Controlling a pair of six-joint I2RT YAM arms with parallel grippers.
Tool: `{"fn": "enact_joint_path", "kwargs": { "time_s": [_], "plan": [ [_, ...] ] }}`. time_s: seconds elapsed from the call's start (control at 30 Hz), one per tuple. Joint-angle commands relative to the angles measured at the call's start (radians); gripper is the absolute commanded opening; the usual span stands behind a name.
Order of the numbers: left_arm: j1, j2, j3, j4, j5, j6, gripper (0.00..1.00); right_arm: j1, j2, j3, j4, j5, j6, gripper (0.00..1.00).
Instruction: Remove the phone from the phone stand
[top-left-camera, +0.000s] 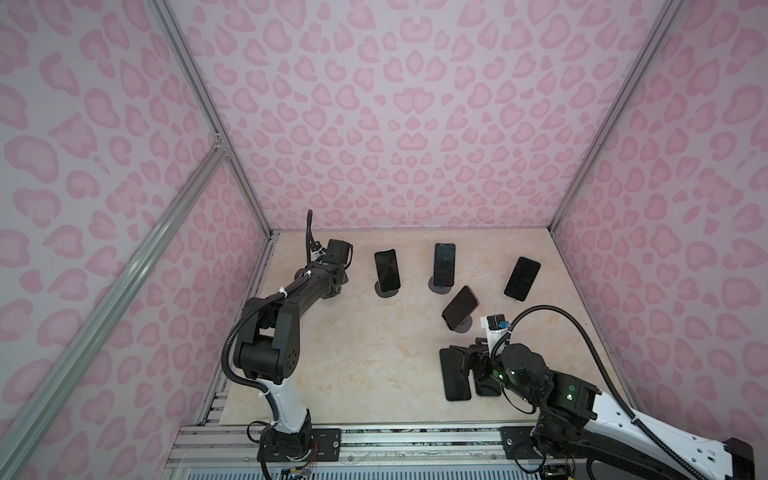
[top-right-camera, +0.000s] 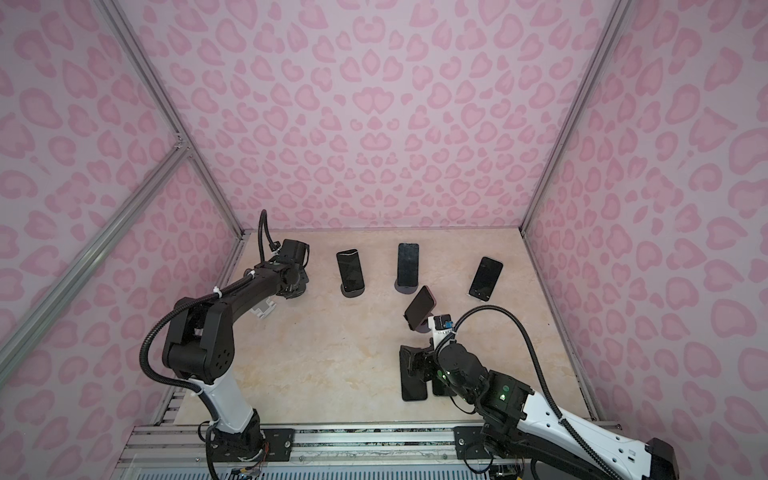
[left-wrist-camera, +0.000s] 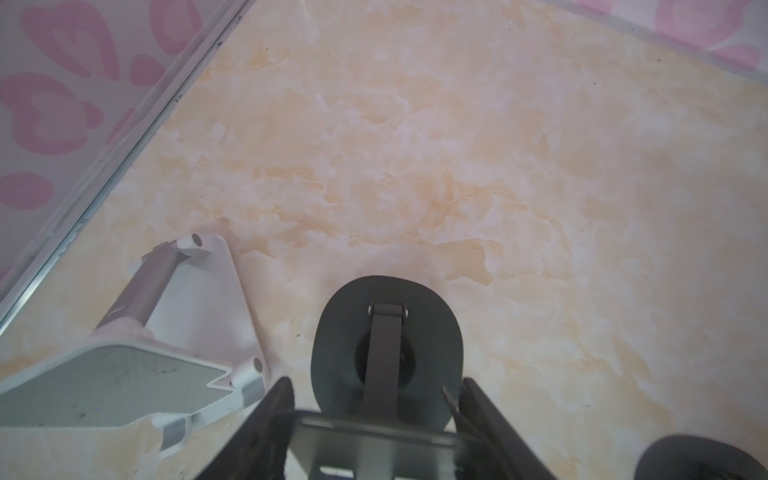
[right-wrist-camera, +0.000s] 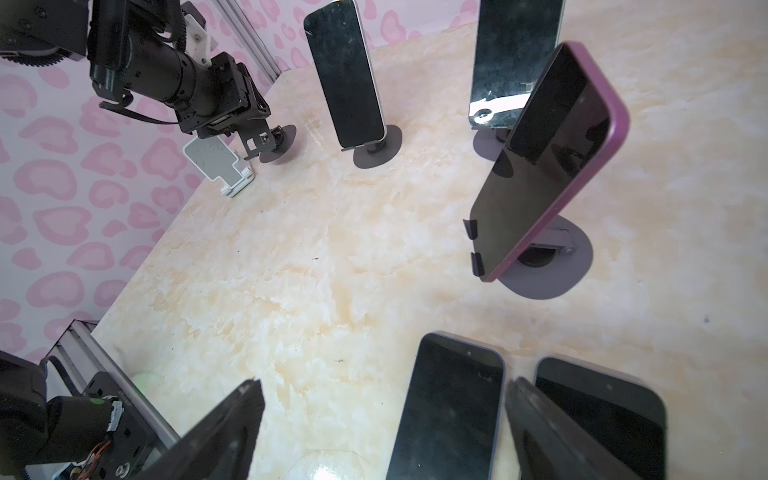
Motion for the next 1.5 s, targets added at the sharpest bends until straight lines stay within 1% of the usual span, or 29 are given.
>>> {"fn": "enact_joint_path", "kwargs": {
  "time_s": [0.0, 0.07, 0.23, 0.4, 0.57, 0.67, 0.73, 0.8, 0.87, 0.93, 1.0, 1.03, 1.07, 1.2, 1.3, 1.47],
  "plan": [
    [0.006, 0.033, 0.022, -0.015, 0.002, -0.005, 0.64, -0.001, -0.024, 0.025, -0.051, 0.045, -0.021, 0.93],
    [0.006, 0.040, 0.018, -0.016, 0.008, -0.006, 0.69, -0.003, -0.053, 0.040, -0.084, 0.062, -0.024, 0.94],
    [0.006, 0.027, 0.001, -0.021, 0.028, 0.001, 0.86, -0.021, -0.105, 0.072, -0.156, 0.096, -0.029, 0.94],
    [-0.001, -0.082, -0.044, -0.028, 0.062, 0.015, 0.99, -0.029, -0.130, 0.112, -0.222, 0.139, -0.024, 0.93],
    [-0.033, -0.257, -0.105, -0.054, 0.105, 0.018, 0.98, -0.046, -0.115, 0.123, -0.255, 0.180, 0.014, 0.92],
    [-0.089, -0.404, -0.196, -0.038, 0.090, -0.010, 0.98, -0.067, -0.110, 0.106, -0.261, 0.196, 0.063, 0.88],
    [-0.144, -0.522, -0.284, -0.017, 0.077, -0.027, 0.98, -0.085, -0.130, 0.083, -0.228, 0.167, 0.088, 0.79],
    [-0.187, -0.638, -0.357, -0.016, 0.087, -0.044, 0.98, -0.109, -0.153, 0.051, -0.160, 0.085, 0.107, 0.59],
    [-0.204, -0.736, -0.422, -0.015, 0.126, -0.047, 0.98, -0.122, -0.143, 0.026, -0.099, 0.010, 0.127, 0.42],
    [-0.208, -0.829, -0.483, -0.005, 0.182, -0.049, 0.98, -0.124, -0.105, 0.005, -0.047, -0.043, 0.142, 0.28],
    [-0.209, -0.908, -0.538, -0.004, 0.250, -0.046, 0.99, -0.119, -0.053, -0.007, -0.002, -0.063, 0.155, 0.11],
    [-0.210, -0.935, -0.560, -0.003, 0.284, -0.044, 0.99, -0.111, -0.034, -0.006, 0.014, -0.048, 0.159, 0.04],
    [-0.210, -0.970, -0.583, -0.001, 0.317, -0.042, 1.00, -0.092, -0.013, -0.008, 0.038, -0.022, 0.158, 0.00],
    [-0.214, -1.062, -0.696, 0.032, 0.435, -0.083, 0.95, 0.009, 0.133, 0.073, 0.037, 0.141, 0.120, 0.00],
    [-0.225, -1.099, -0.768, 0.077, 0.528, -0.096, 0.93, 0.030, 0.284, 0.138, 0.035, 0.186, 0.092, 0.00],
    [-0.236, -1.132, -0.814, 0.061, 0.545, -0.094, 0.93, 0.034, 0.489, 0.239, 0.033, 0.238, 0.042, 0.00]
  ]
}}
